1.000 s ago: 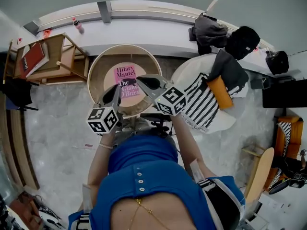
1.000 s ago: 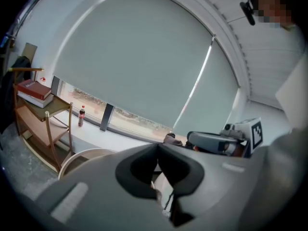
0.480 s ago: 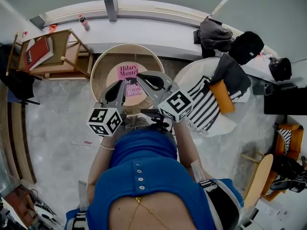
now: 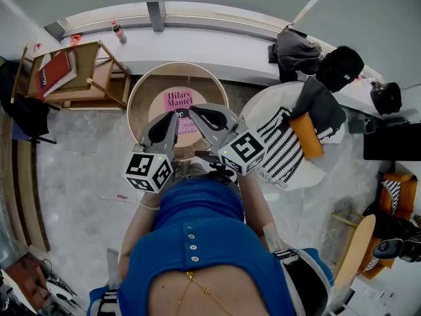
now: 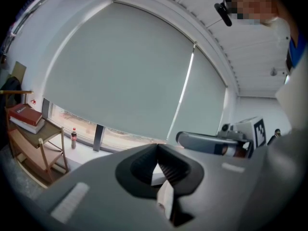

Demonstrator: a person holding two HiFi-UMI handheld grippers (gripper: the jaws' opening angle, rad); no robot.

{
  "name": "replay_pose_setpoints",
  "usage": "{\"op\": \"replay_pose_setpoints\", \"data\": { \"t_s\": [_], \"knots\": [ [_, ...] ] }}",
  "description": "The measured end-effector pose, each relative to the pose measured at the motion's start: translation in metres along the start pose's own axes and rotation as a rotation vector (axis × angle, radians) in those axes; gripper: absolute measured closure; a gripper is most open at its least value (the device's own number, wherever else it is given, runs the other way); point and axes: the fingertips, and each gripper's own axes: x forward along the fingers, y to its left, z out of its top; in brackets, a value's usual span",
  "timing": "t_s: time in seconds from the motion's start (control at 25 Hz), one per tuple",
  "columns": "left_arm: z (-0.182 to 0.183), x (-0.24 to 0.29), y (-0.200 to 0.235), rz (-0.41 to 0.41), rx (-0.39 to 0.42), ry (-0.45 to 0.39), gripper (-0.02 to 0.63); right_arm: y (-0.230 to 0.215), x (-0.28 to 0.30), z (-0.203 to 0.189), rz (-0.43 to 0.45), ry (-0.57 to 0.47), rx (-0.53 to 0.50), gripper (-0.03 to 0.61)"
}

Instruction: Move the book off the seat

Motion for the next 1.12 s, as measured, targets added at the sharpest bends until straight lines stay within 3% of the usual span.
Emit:
{"op": "replay_pose_setpoints", "data": {
  "t_s": [1.12],
  "knots": [
    [0.003, -0.001, 0.011, -0.012, -0.002, 0.016, 0.612, 0.009, 0.017, -0.001, 0.000, 0.027, 0.005, 0.579]
  ]
}}
